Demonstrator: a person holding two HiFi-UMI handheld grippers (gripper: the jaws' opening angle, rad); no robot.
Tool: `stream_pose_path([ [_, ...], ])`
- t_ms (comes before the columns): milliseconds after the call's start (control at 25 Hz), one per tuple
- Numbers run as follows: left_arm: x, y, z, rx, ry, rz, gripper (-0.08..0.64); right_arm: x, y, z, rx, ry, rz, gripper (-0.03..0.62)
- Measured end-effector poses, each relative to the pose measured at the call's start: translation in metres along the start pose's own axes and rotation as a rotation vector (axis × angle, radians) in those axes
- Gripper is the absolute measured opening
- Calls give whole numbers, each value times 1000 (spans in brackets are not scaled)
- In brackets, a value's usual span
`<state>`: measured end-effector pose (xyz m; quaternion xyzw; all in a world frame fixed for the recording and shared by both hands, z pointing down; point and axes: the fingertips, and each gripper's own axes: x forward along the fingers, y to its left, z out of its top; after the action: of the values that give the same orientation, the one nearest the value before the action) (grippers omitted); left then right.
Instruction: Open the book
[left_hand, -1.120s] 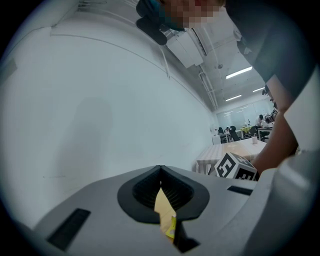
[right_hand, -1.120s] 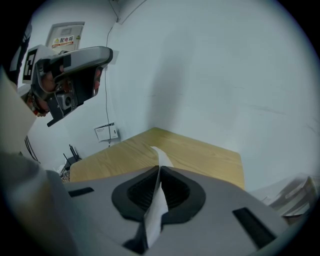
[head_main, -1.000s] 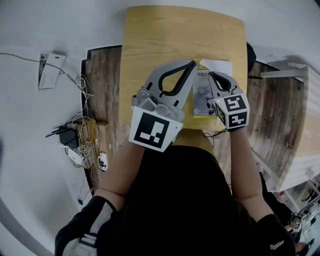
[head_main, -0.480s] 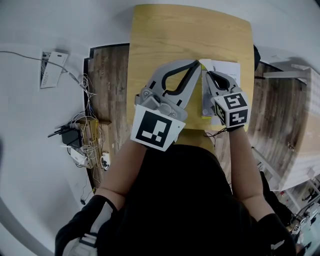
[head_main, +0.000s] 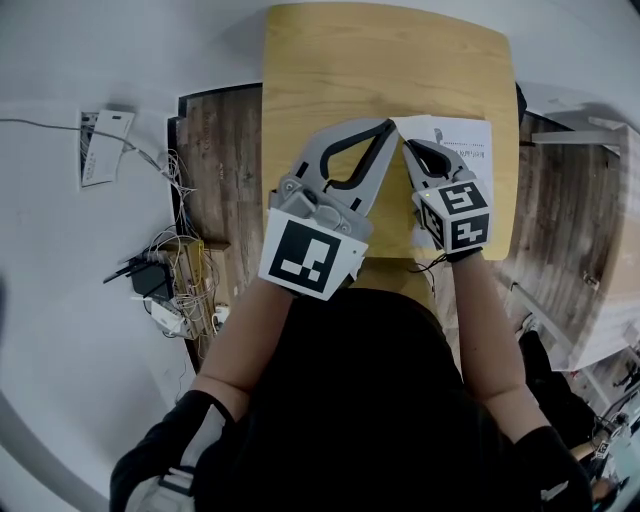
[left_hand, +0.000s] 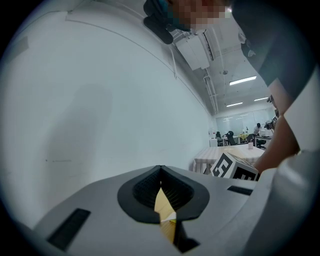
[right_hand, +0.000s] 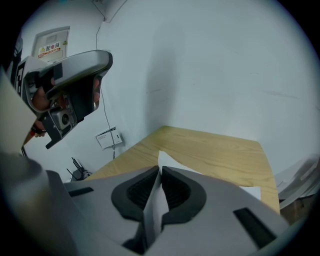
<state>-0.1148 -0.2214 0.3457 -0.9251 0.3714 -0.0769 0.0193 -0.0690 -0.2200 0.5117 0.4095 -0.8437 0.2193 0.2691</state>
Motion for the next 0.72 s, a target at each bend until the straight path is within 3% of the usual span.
stream_pose_path([
  [320,-6,10,-13,-6,19,-29,7,21,14,-6,23,32,-30,35],
  [720,-21,16,-19,23,30,-38,8,58,33,-22,-63,165,-139,44],
])
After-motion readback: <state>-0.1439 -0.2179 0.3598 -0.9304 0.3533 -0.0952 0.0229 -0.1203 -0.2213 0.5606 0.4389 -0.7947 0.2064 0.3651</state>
